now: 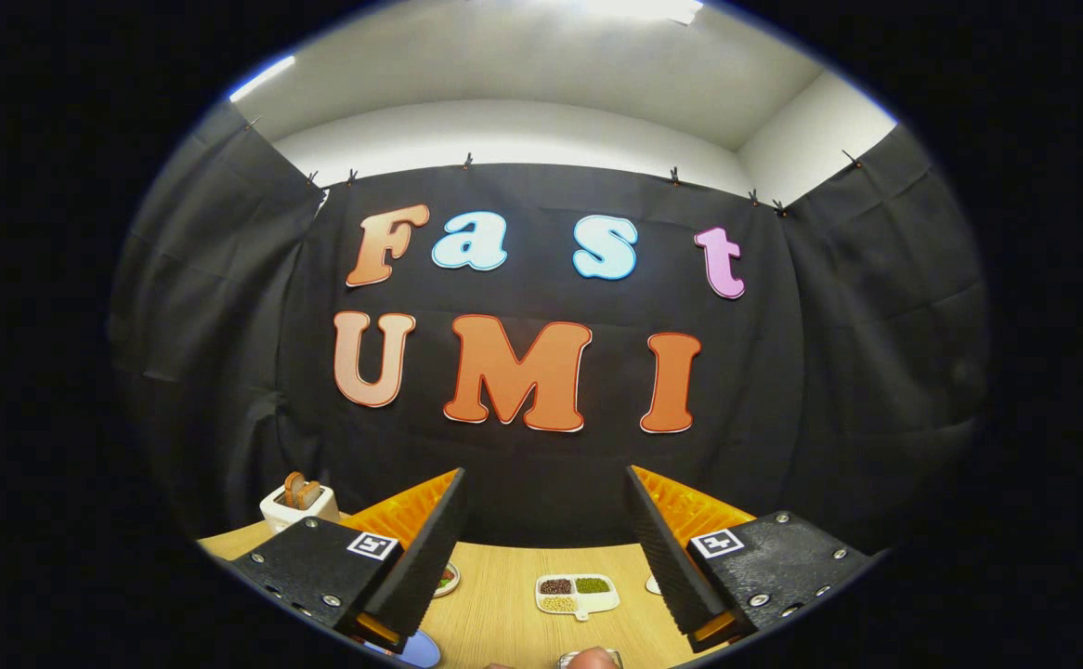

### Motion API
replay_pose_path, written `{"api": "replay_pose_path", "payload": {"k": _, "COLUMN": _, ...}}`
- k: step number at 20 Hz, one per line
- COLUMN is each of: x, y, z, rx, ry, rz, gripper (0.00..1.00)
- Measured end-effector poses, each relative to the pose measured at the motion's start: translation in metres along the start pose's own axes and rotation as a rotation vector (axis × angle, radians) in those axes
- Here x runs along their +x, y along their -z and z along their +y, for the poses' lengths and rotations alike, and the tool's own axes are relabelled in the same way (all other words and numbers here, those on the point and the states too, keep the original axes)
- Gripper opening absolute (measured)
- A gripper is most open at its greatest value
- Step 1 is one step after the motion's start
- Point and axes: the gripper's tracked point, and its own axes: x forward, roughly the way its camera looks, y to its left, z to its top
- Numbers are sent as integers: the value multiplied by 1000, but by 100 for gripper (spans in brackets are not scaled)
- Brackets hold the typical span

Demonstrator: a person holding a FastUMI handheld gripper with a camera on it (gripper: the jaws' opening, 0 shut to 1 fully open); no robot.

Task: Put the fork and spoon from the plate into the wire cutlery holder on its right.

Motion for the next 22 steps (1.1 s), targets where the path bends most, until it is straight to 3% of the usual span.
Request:
{"api": "replay_pose_path", "payload": {"k": 4, "x": -3, "y": 3, "z": -3, "rx": 8, "ry": 17, "rz": 7, "gripper": 98}}
{"api": "replay_pose_path", "payload": {"k": 17, "x": 0, "y": 29, "z": 45, "rx": 24, "ry": -71, "rz": 68, "gripper": 98}}
{"api": "replay_pose_path", "payload": {"k": 22, "x": -7, "y": 85, "z": 81, "rx": 13, "ry": -151, "rz": 236, "gripper": 99}}
